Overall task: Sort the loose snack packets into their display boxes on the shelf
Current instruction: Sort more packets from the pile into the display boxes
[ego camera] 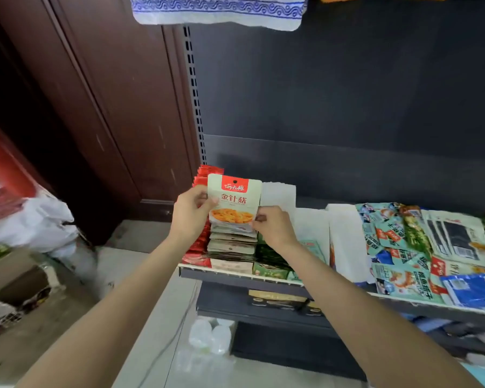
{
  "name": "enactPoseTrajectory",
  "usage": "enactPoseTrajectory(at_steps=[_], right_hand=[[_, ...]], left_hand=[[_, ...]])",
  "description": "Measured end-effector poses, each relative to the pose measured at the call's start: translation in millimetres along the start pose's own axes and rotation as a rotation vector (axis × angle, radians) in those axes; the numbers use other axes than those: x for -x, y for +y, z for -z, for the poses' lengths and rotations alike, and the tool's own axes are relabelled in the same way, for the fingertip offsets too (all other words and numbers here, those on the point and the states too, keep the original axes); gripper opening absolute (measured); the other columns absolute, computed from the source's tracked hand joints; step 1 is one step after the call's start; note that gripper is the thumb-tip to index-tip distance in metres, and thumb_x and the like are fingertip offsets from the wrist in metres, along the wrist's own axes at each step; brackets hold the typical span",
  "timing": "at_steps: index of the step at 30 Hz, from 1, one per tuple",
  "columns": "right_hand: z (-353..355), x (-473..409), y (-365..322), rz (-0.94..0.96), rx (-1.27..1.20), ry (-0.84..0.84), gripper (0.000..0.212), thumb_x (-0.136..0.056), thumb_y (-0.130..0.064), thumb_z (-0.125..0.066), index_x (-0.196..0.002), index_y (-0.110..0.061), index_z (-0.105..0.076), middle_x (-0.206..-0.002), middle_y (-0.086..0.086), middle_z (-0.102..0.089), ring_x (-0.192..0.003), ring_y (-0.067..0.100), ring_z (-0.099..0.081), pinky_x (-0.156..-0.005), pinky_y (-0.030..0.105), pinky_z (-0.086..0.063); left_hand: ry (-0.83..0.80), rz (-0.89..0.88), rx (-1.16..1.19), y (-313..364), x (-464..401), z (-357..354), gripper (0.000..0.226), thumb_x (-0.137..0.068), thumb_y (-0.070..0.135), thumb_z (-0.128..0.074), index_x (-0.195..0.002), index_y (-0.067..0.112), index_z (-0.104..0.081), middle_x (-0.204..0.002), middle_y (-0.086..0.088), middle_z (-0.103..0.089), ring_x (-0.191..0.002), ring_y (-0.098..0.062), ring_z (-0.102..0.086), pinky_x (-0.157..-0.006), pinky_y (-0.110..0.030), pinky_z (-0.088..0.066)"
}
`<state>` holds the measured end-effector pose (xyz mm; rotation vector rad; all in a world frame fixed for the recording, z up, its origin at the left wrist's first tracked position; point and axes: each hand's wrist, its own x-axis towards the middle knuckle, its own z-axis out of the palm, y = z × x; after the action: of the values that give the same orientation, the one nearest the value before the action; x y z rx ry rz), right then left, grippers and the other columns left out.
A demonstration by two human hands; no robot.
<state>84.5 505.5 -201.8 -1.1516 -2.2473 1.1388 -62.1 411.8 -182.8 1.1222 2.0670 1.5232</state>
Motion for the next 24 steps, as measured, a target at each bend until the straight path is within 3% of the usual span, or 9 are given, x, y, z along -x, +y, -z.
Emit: enactPoseTrajectory(at_steps=[3,7,9,11,13,17,22,24], right_hand=[[0,4,-6,0.038,0.002,-0.015,0.033,-0.086,-0.014,-0.066,-0.120,-0.011,-0.063,-0.121,0.005,-0.065,-0.109,0.019,-0.061,-0.093,0.031,-0.049],[7,11,-7,0.174,0.061,0.112,0.021,-0.090,-0.011,-0.060,-0.108,-0.015,-0.070,-0.112,0.001,-0.069,-0.103,0.016,-0.063,-0.093,0.031,-0.050],[10,14,-7,0.187,0.150,0.013,0.028,-0.092,-0.001,-0.051,-0.110,-0.013,-0.069,-0.114,0.002,-0.068,-0.107,0.016,-0.061,-0.097,0.027,-0.045],[12,15,-2,0.167,0.158,-0.063,0.039,-0.090,0.010,-0.043,-0.113,-0.010,-0.068,-0.118,0.005,-0.066,-0.113,0.016,-0.058,-0.102,0.024,-0.040],[18,14,5,0.133,0.109,0.000,0.044,-0.088,0.014,-0.040,-0.113,-0.009,-0.068,-0.118,0.005,-0.066,-0.114,0.015,-0.058,-0.105,0.025,-0.039],[46,12,26,0.058,-0.022,0.192,0.037,-0.089,0.011,-0.043,-0.107,-0.007,-0.069,-0.111,0.004,-0.068,-0.099,0.007,-0.059,-0.090,0.011,-0.041],[102,26,80,0.004,-0.010,0.300,0.029,-0.090,0.005,-0.048,-0.102,-0.008,-0.071,-0.103,0.004,-0.071,-0.096,0.014,-0.063,-0.086,0.017,-0.044],[130,37,111,-0.054,0.004,0.370,0.029,-0.089,0.007,-0.048,-0.103,-0.006,-0.070,-0.104,0.006,-0.070,-0.097,0.015,-0.063,-0.082,0.013,-0.042]], left_hand=[[-0.135,0.051,-0.056,-15,2,5,0.018,-0.088,0.006,-0.063,-0.105,0.010,-0.066,-0.106,-0.003,-0.069,-0.100,-0.015,-0.065,-0.094,-0.033,-0.050],[-0.258,0.041,-0.270,-25,5,9,0.024,-0.088,-0.001,-0.058,-0.104,0.012,-0.069,-0.100,0.003,-0.069,-0.096,-0.010,-0.064,-0.087,-0.019,-0.046],[-0.272,0.026,-0.289,-22,7,7,0.038,-0.085,-0.011,-0.047,-0.104,0.012,-0.070,-0.104,0.003,-0.068,-0.099,-0.008,-0.061,-0.087,-0.014,-0.042],[-0.264,0.032,-0.276,-15,8,2,0.044,-0.082,-0.013,-0.044,-0.104,0.015,-0.070,-0.110,0.003,-0.066,-0.104,-0.011,-0.059,-0.093,-0.019,-0.044],[-0.266,0.026,-0.300,-7,10,-9,0.039,-0.083,-0.007,-0.046,-0.104,0.016,-0.069,-0.110,0.003,-0.066,-0.105,-0.013,-0.058,-0.095,-0.024,-0.045],[-0.250,-0.132,-0.385,15,14,-48,0.022,-0.086,0.009,-0.053,-0.100,0.016,-0.068,-0.101,0.002,-0.069,-0.098,-0.015,-0.059,-0.091,-0.035,-0.048],[-0.352,-0.292,-0.307,56,25,-140,0.018,-0.090,0.014,-0.052,-0.104,0.017,-0.063,-0.097,0.002,-0.065,-0.089,-0.012,-0.059,-0.083,-0.036,-0.050],[-0.421,-0.343,-0.297,77,35,-186,0.021,-0.090,0.011,-0.050,-0.107,0.015,-0.062,-0.103,-0.001,-0.061,-0.090,-0.013,-0.058,-0.086,-0.035,-0.048]])
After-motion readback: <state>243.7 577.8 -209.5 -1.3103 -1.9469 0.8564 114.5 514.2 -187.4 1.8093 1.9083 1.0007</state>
